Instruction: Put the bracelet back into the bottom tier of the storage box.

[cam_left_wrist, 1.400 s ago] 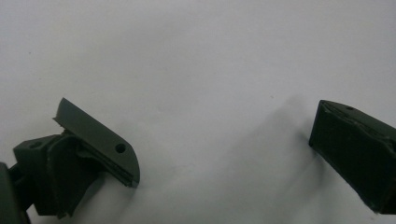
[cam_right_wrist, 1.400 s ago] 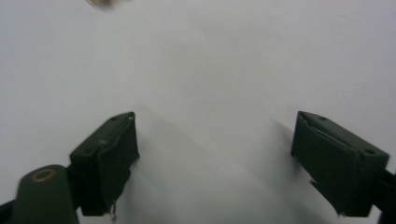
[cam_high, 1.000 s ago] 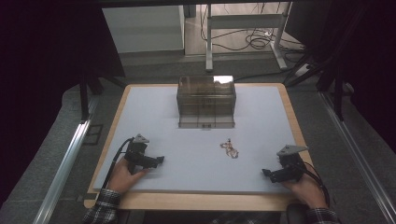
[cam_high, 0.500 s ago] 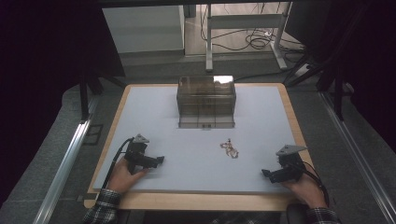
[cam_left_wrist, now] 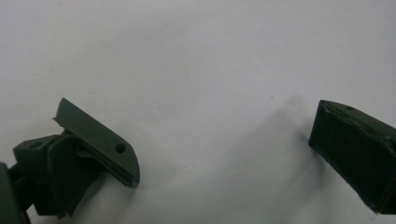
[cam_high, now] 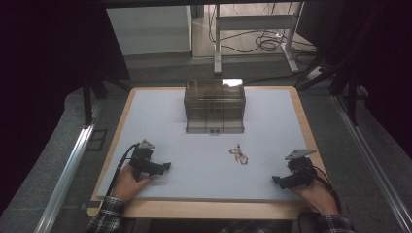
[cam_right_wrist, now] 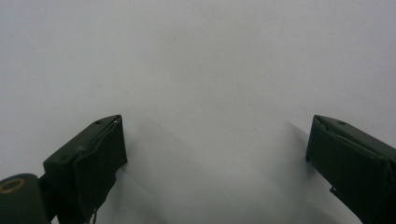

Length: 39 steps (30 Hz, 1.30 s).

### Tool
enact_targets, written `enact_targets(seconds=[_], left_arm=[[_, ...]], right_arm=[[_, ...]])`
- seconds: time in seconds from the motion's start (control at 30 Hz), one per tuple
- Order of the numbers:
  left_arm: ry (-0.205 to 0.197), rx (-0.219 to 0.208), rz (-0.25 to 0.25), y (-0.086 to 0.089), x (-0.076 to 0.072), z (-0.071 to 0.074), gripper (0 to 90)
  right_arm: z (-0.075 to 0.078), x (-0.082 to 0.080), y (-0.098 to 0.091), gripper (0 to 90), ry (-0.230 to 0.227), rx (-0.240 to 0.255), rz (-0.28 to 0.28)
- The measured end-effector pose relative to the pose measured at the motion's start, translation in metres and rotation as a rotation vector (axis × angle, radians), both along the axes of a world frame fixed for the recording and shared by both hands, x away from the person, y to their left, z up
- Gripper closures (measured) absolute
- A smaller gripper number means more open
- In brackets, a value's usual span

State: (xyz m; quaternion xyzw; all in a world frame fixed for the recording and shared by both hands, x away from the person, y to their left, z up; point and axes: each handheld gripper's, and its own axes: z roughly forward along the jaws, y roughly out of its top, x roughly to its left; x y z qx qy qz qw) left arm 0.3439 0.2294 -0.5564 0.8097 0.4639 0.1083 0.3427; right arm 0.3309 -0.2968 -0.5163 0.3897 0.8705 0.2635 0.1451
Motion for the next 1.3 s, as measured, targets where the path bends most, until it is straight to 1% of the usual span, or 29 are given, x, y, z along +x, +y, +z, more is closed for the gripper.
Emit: enact_targets(seconds=[0.17,0.37,0.5,0.6,0.7,0.93,1.17,1.3], left_arm=[[0.000,0.000,0.000,0.000,0.000,0.000,0.0],[-0.001,-0.002,0.002,0.000,0.000,0.000,0.0],[-0.001,-0.002,0.002,0.000,0.000,0.000,0.0],[-0.001,-0.003,0.002,0.000,0.000,0.000,0.0],[-0.001,-0.003,0.002,0.000,0.000,0.000,0.0],[-0.001,-0.002,0.002,0.000,0.000,0.000,0.0],[-0.001,-0.003,0.003,0.000,0.000,0.000,0.0],[-0.002,-0.002,0.002,0.000,0.000,0.000,0.0]], right_arm=[[0.003,0.001,0.004,6.0,0.017,0.007,-0.001],[0.008,0.002,0.012,9.8,0.037,0.000,-0.002],[0.009,0.003,0.014,12.1,0.050,0.002,-0.021],[0.011,0.004,0.016,14.1,0.064,0.020,-0.035],[0.013,0.006,0.018,16.0,0.063,0.014,-0.035],[0.021,0.010,0.023,21.8,0.067,0.021,-0.026],[0.022,0.013,0.026,23.3,0.092,0.002,-0.023],[0.023,0.015,0.029,23.4,0.090,-0.001,-0.020]])
